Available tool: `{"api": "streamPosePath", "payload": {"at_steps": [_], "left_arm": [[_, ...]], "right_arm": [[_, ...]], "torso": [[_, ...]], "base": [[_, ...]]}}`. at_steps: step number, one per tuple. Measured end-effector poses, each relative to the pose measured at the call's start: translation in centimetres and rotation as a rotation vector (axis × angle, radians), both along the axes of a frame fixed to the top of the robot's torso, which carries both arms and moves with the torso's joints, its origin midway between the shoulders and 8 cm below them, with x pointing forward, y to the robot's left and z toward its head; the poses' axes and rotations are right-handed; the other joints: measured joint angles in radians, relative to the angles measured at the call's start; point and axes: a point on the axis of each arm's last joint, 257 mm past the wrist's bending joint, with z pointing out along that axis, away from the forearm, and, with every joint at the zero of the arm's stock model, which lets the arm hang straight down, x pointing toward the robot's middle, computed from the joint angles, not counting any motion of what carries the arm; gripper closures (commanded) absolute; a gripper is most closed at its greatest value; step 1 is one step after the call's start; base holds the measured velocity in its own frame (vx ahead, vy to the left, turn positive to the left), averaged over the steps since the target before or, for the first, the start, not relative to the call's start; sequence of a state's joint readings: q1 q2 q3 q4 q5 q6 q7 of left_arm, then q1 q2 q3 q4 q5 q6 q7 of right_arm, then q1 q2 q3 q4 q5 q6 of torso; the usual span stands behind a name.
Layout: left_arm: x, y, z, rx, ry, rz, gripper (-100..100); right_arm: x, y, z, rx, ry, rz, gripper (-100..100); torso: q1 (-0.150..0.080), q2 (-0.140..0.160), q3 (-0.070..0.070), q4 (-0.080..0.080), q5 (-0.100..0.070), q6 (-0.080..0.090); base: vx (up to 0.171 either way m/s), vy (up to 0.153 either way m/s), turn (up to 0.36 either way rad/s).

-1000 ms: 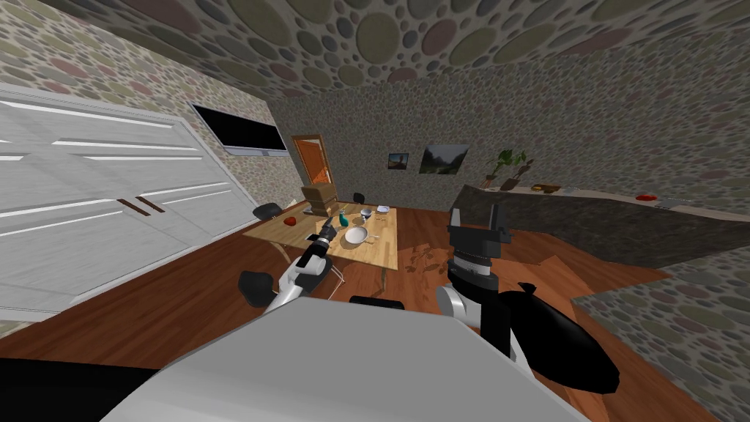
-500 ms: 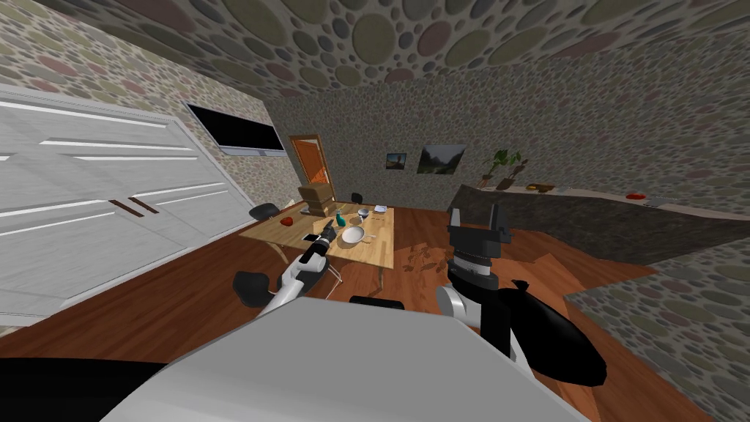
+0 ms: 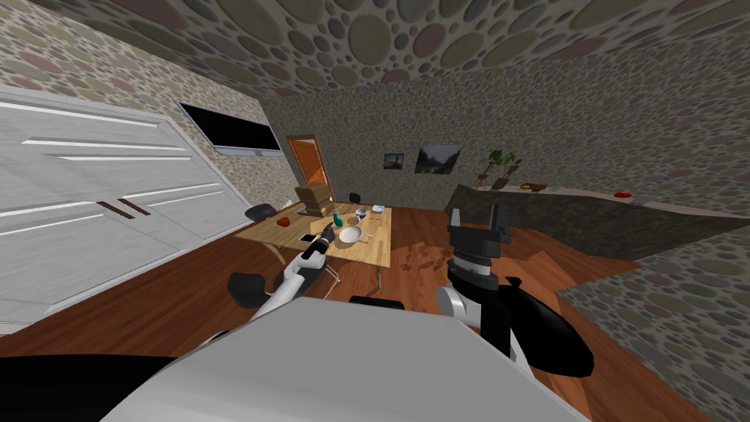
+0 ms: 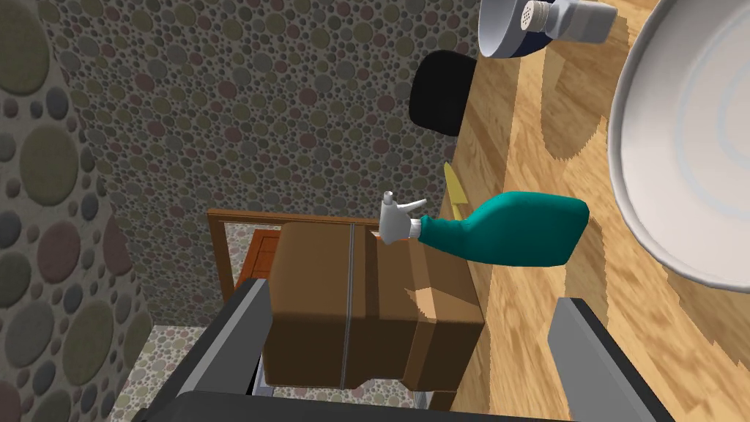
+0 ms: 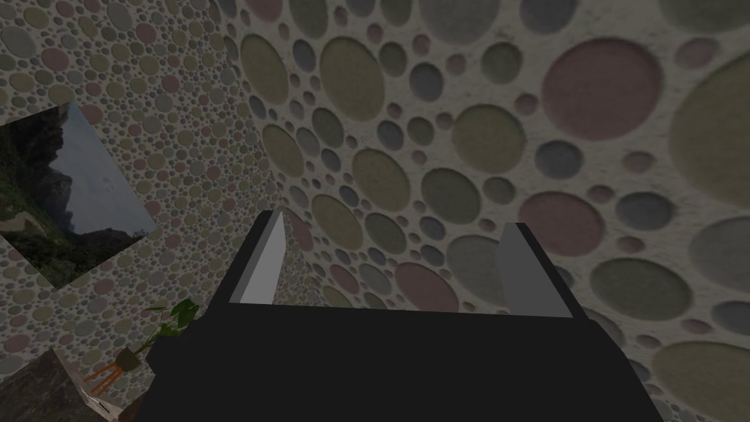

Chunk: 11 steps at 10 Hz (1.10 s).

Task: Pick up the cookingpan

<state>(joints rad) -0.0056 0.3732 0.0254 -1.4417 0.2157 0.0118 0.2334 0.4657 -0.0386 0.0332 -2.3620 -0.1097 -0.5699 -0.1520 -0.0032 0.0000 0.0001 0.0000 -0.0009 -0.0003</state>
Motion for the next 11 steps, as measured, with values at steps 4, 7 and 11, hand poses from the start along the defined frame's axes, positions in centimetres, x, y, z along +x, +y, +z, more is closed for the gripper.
{"api": "streamPosePath", "payload": {"at_steps": [4,7,11], "left_arm": [[0.5,2.3,-3.8,-0.017,0.113,0.043,-100],[1.2,4.4,-5.8,-0.033,0.193,0.081,-100],[0.7,7.1,-9.6,-0.061,0.312,0.146,-100]], "right_arm": [[0.0,0.0,0.0,0.0,0.0,0.0,0],[0.0,0.0,0.0,0.0,0.0,0.0,0],[0.0,0.0,0.0,0.0,0.0,0.0,0]], "torso": [[0.0,0.001,0.0,0.0,0.0,0.0],[0.0,0.0,0.0,0.0,0.0,0.0],[0.0,0.0,0.0,0.0,0.0,0.0]], "base": [[-0.012,-0.055,-0.053],[-0.009,-0.053,-0.06],[-0.003,-0.061,-0.096]]}}
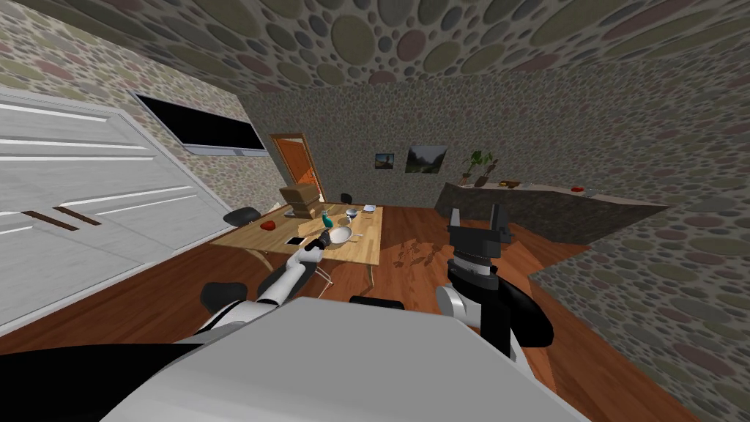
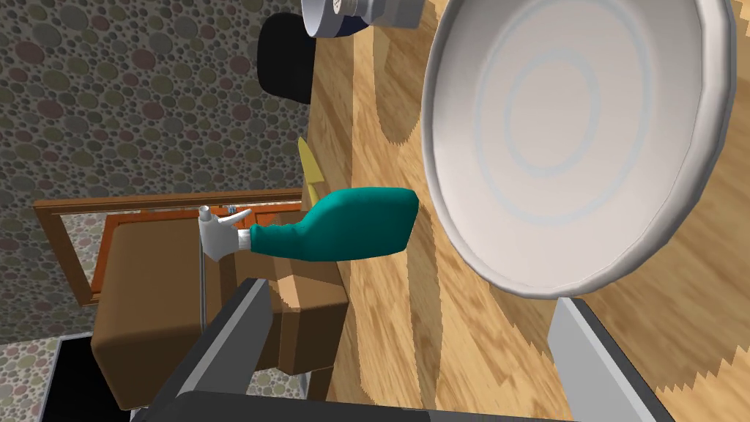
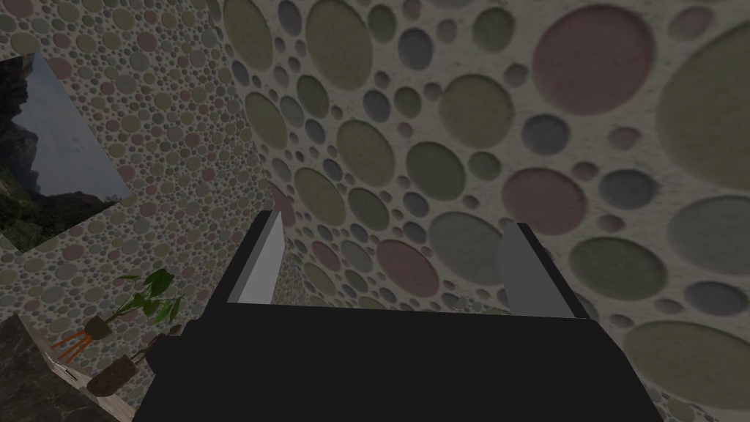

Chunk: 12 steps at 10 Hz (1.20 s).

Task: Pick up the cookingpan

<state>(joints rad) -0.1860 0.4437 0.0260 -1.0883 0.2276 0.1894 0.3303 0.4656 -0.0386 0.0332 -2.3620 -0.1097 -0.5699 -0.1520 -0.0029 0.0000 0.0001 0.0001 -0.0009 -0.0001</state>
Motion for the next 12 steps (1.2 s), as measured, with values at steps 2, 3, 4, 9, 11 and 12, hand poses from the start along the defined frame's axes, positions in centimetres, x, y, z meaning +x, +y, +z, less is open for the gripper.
{"api": "streamPosePath", "payload": {"at_steps": [2,3,4,9,11,12], "left_arm": [[-0.8,1.3,-1.9,-0.019,0.065,0.042,-100],[-0.9,2.0,-2.2,-0.026,0.09,0.06,-100],[-1.1,2.6,-2.8,-0.033,0.114,0.075,-100],[-3.1,5.8,-5.9,-0.067,0.24,0.173,-100],[-4.0,6.7,-7.0,-0.08,0.283,0.209,-100],[-4.4,7.2,-7.3,-0.088,0.307,0.233,-100]], "right_arm": [[0.0,0.0,0.0,0.0,0.0,0.0,0],[0.0,0.0,0.0,0.0,0.0,0.0,0],[0.0,0.0,0.0,0.0,0.0,0.0,0],[0.0,0.0,0.0,0.0,0.0,0.0,0],[0.0,0.0,0.0,0.0,0.0,0.0,0],[0.0,0.0,0.0,0.0,0.0,0.0,0]], "torso": [[-0.001,0.0,0.0,0.0,0.0,-0.001],[-0.001,0.0,0.0,0.0,0.0,0.0],[0.0,0.0,0.0,0.0,0.0,-0.001],[0.0,0.0,0.0,0.0,0.0,0.0],[0.0,0.0,0.0,0.0,0.0,0.0],[-0.001,-0.001,0.0,0.0,0.0,0.0]], "base": [[0.004,-0.064,-0.074],[0.001,-0.044,-0.048],[0.003,-0.013,0.016],[0.009,-0.046,-0.087],[0.013,-0.055,-0.111],[0.02,-0.046,-0.044]]}}
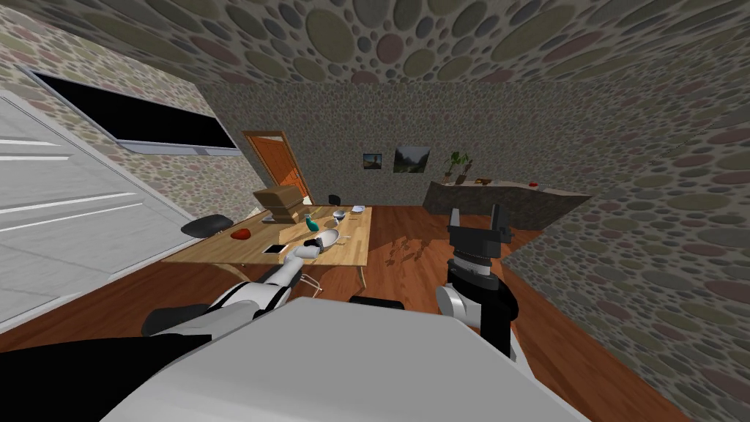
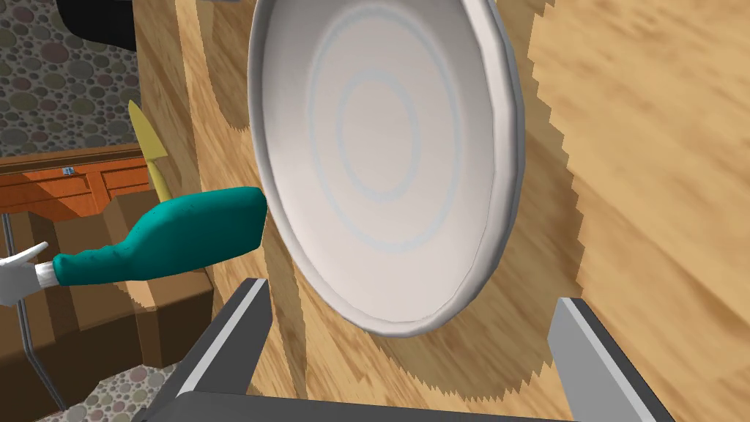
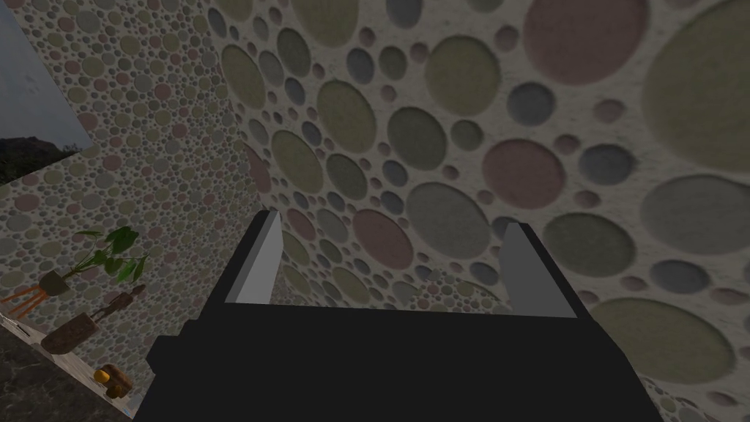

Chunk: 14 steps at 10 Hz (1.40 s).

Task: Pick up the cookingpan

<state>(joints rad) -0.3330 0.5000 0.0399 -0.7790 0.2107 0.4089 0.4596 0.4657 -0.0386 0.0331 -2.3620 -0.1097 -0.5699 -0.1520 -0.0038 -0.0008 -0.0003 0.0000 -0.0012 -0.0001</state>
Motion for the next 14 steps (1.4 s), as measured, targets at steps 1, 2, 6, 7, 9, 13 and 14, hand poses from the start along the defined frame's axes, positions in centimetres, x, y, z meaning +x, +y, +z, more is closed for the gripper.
{"api": "streamPosePath", "payload": {"at_steps": [1,2,6,7,9,13,14], "left_arm": [[-0.5,0.5,-0.4,-0.007,0.019,0.019,-100],[-0.8,1.1,-0.6,-0.012,0.035,0.037,-100],[-2.8,3.3,-1.8,-0.031,0.115,0.117,-100],[-3.5,3.7,-2.0,-0.037,0.137,0.138,-100],[-4.8,4.2,-3.0,-0.047,0.171,0.165,-100],[-5.8,3.9,-4.1,-0.049,0.175,0.162,-100],[-5.9,3.9,-4.3,-0.049,0.175,0.161,-100]], "right_arm": [[0.0,0.0,0.0,0.0,0.0,0.0,0],[0.0,0.0,0.0,0.0,0.0,0.0,0],[0.0,0.0,0.0,0.0,0.0,0.0,0],[0.0,0.0,0.0,0.0,0.0,0.0,0],[0.0,0.0,0.0,0.0,0.0,0.0,0],[0.0,0.0,0.0,0.0,0.0,0.0,0],[0.0,0.0,0.0,0.0,0.0,0.0,0]], "torso": [[0.001,0.0,0.0,0.0,0.0,-0.001],[0.001,0.0,0.0,0.0,0.0,0.0],[0.002,-0.001,-0.001,0.0,0.0,0.0],[0.002,-0.002,-0.001,-0.001,0.0,-0.001],[0.003,-0.002,-0.001,0.0,0.001,-0.001],[0.007,-0.004,-0.002,-0.001,0.002,-0.001],[0.006,-0.003,-0.002,-0.001,0.001,-0.001]], "base": [[0.012,-0.042,-0.072],[0.009,-0.025,-0.038],[0.041,-0.037,-0.091],[0.039,-0.02,-0.008],[0.039,-0.011,-0.049],[0.057,0.023,0.018],[0.066,0.014,0.017]]}}
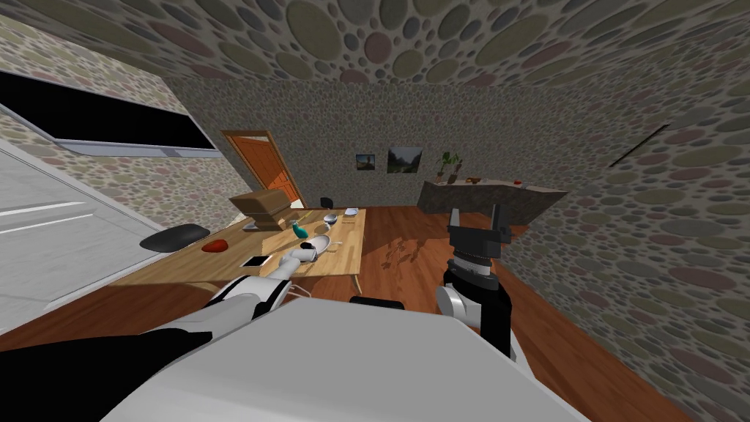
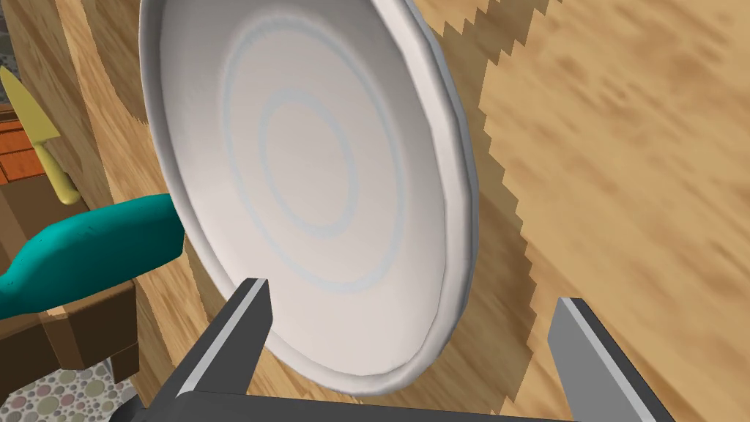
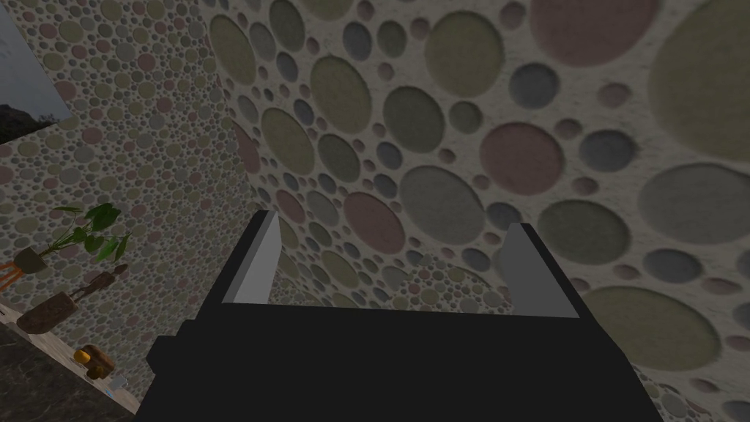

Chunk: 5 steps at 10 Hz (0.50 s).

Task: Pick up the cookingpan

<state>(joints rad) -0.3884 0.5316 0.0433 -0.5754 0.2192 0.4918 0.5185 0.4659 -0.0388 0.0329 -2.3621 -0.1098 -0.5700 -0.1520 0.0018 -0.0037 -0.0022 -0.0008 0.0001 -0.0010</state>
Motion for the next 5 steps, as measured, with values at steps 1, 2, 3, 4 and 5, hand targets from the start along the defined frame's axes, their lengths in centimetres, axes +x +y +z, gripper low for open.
{"api": "streamPosePath", "payload": {"at_steps": [1,2,3,4,5], "left_arm": [[-0.26,-0.08,-0.41,0.0,0.001,-0.002,-100],[-0.25,-0.08,-0.43,0.001,-0.001,-0.004,100],[-0.24,-0.08,-0.42,0.001,-0.001,-0.004,100],[-0.4,-0.12,-0.56,0.002,0.004,-0.006,100],[-0.17,-0.1,-0.38,0.009,0.003,-0.015,100]], "right_arm": [[0.0,0.0,0.0,0.0,0.0,0.0,0],[0.0,0.0,0.0,0.0,0.0,0.0,0],[0.0,0.0,0.0,0.0,0.0,0.0,0],[0.0,0.0,0.0,0.0,0.0,0.0,0],[0.0,0.0,0.0,0.0,0.0,0.0,0]], "torso": [[0.0,0.0,0.0,0.0,0.0,0.0],[-0.001,0.002,0.001,0.0,0.0,0.0],[-0.001,0.004,0.002,0.001,0.0,0.0],[-0.001,0.004,0.003,0.002,-0.001,0.0],[-0.001,0.005,0.003,0.002,0.001,-0.003]], "base": [[0.032,0.008,0.005],[0.006,0.001,-0.001],[0.0,0.0,0.0],[0.003,0.005,-0.033],[0.0,0.0,0.0]]}}
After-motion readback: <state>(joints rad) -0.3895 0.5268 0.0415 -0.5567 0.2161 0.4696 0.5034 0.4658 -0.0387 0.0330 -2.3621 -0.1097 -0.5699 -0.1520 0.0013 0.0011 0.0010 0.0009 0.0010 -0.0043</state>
